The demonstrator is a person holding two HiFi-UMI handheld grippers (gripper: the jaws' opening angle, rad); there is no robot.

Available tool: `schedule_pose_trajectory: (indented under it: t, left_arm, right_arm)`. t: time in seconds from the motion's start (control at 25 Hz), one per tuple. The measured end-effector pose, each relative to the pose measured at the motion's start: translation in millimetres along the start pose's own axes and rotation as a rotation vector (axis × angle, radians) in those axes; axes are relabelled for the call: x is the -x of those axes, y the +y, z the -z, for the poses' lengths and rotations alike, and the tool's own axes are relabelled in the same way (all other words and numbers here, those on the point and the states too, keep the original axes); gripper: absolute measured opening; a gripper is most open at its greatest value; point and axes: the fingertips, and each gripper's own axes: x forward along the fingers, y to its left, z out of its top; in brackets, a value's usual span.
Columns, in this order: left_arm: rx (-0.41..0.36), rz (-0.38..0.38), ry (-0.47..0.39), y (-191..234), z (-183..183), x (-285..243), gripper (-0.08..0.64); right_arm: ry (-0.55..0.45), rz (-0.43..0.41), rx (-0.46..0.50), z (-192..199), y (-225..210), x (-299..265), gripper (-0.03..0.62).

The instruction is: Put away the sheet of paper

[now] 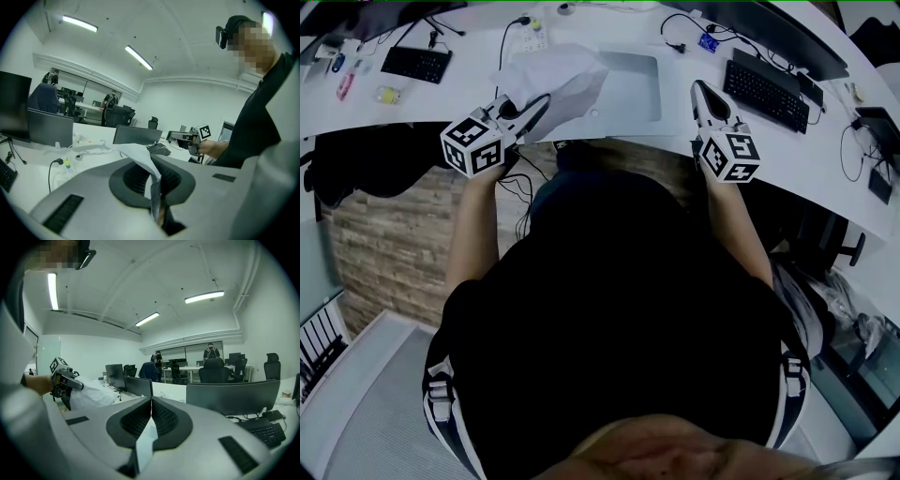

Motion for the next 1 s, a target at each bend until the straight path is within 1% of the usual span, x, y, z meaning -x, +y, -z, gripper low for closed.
schedule_pose_trajectory:
  t: [0.44,0.72,1.0]
  left_arm:
    - [0.031,0.033,0.048,22.4,8.7,-18.5,0.02]
    - [0.051,0.061,0.078,29.7,18.5,-28.5,0.02]
    - [0.077,0.079,0.106,41.5,28.5,-36.3,0.02]
  right_arm:
    - [0.028,0.02,-0.01,7.6,-7.1,-19.9,0.015]
    - [0.049,0.035,-0.018,15.4,-11.7,-29.1,0.015]
    - [0.059,0.034,-0.028,16.6,-9.4,-39.1,0.015]
